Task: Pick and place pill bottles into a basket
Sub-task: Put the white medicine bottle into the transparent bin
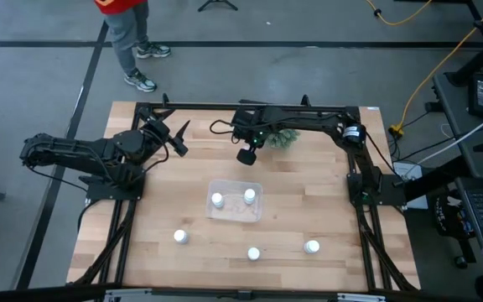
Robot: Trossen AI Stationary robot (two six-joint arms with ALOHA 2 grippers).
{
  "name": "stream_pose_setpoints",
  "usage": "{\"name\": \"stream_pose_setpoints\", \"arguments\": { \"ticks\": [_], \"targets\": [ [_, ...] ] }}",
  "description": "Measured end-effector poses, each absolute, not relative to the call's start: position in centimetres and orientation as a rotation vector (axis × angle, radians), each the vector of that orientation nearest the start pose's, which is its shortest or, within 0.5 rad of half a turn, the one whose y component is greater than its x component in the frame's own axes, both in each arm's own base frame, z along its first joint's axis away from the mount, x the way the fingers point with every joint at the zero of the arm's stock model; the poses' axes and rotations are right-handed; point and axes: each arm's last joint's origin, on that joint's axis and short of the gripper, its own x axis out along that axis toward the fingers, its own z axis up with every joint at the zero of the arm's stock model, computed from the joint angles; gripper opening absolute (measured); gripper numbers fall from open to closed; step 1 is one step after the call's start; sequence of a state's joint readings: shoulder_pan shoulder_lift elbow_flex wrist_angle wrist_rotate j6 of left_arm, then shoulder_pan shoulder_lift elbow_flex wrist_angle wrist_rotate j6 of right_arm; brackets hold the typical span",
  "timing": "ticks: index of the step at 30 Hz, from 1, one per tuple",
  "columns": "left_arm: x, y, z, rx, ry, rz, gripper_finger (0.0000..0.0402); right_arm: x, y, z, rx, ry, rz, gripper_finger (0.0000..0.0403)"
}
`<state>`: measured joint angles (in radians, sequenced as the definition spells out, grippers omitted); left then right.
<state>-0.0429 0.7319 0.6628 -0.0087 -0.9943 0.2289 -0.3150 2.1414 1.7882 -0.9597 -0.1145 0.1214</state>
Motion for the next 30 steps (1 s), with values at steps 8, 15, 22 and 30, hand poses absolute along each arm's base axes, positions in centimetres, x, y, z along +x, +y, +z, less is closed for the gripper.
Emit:
{"name": "stream_pose_setpoints", "arguments": {
  "ticks": [8, 15, 22, 30],
  "targets": [
    [15.6, 1.8, 31.7, 0.249, 0.173, 0.939, 0.0261, 42.3, -13.5, 19.3, 0.361, 1.270, -0.231, 0.0348],
    [15.6, 1.8, 31.7, 0.248, 0.171, 0.939, 0.0261, 42.4, -13.8, 19.4, 0.340, 1.247, -0.222, 0.0348],
    [15.6, 1.8, 31.7, 0.246, 0.168, 0.940, 0.0261, 42.2, -14.1, 19.4, 0.345, 1.252, -0.228, 0.0344],
    [15.6, 1.8, 31.7, 0.246, 0.168, 0.940, 0.0261, 41.9, -14.0, 18.5, 0.356, 1.280, -0.221, 0.0318]
  ]
}}
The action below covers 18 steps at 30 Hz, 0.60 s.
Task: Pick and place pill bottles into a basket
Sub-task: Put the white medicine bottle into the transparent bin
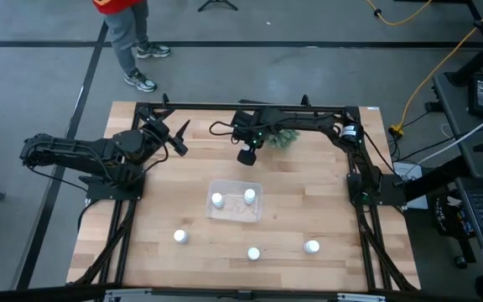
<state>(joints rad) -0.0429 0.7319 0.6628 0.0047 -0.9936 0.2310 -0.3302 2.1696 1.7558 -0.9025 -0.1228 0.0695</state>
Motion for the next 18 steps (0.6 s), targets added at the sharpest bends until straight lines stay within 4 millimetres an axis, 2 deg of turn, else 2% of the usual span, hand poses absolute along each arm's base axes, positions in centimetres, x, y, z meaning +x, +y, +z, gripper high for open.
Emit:
{"name": "stream_pose_setpoints", "arguments": {
  "ticks": [10, 18],
  "targets": [
    [15.64, 1.76, 31.75, 0.247, 0.168, 0.940, 0.0261, 42.02, -13.96, 18.28, 0.358, 1.262, -0.214, 0.0297],
    [15.64, 1.76, 31.75, 0.246, 0.168, 0.940, 0.0261, 42.06, -13.97, 18.29, 0.359, 1.257, -0.212, 0.0249]
  ]
}}
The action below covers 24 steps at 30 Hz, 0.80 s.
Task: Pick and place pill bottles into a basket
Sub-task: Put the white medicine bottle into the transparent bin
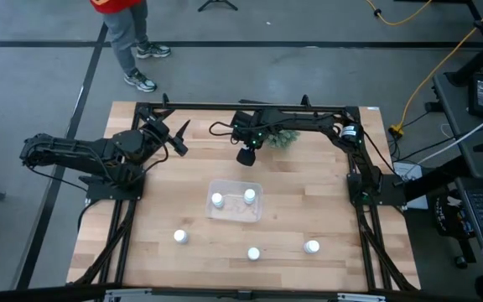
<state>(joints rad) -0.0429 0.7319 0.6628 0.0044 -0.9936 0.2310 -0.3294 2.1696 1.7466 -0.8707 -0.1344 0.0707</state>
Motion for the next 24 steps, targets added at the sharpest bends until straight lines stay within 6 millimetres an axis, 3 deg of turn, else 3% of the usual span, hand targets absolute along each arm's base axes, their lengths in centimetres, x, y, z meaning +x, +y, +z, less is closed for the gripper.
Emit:
{"name": "stream_pose_setpoints", "arguments": {
  "ticks": [11, 24],
  "targets": [
    [15.6, 1.8, 31.7, 0.246, 0.168, 0.940, 0.0261, 42.3, -13.9, 18.5, 0.423, 1.226, -0.170, 0.0156],
    [15.6, 1.8, 31.7, 0.247, 0.168, 0.940, 0.0261, 43.3, -12.7, 19.8, 0.392, 1.187, -0.129, 0.0154]
  ]
}}
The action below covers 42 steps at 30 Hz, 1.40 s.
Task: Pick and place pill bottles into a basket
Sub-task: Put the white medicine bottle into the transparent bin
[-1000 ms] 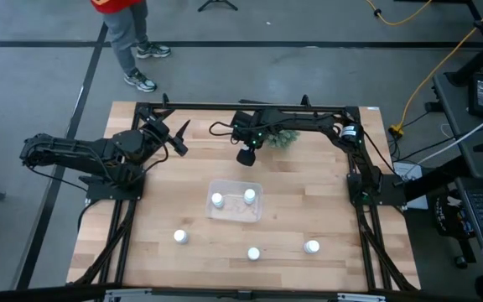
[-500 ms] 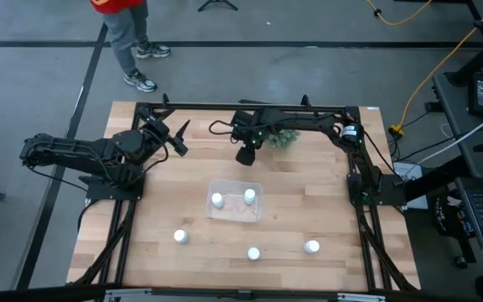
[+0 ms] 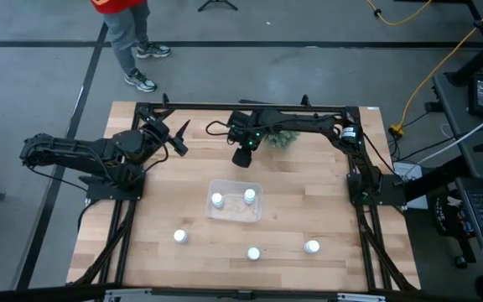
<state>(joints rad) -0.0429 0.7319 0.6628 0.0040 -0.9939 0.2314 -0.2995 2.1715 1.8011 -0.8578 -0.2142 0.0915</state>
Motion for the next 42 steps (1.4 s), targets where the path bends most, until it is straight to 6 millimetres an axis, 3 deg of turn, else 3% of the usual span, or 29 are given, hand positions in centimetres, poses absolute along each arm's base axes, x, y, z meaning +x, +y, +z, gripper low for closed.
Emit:
{"name": "stream_pose_setpoints", "arguments": {
  "ticks": [11, 22, 28, 42],
  "targets": [
    [15.6, 1.8, 31.7, 0.247, 0.169, 0.942, 0.0261, 44.1, -11.2, 25.1, 0.268, 1.176, -0.106, 0.0154],
    [15.6, 1.8, 31.7, 0.298, 0.196, 0.940, 0.0261, 44.1, -7.5, 30.0, 0.188, 1.182, -0.116, 0.0154],
    [15.6, 1.8, 31.7, 0.312, 0.203, 0.939, 0.0261, 44.2, -4.8, 30.9, 0.205, 1.185, -0.105, 0.0154],
    [15.7, 1.7, 31.7, 0.315, 0.200, 0.887, 0.0261, 44.5, 1.0, 31.0, 0.232, 1.190, -0.103, 0.0154]
  ]
}}
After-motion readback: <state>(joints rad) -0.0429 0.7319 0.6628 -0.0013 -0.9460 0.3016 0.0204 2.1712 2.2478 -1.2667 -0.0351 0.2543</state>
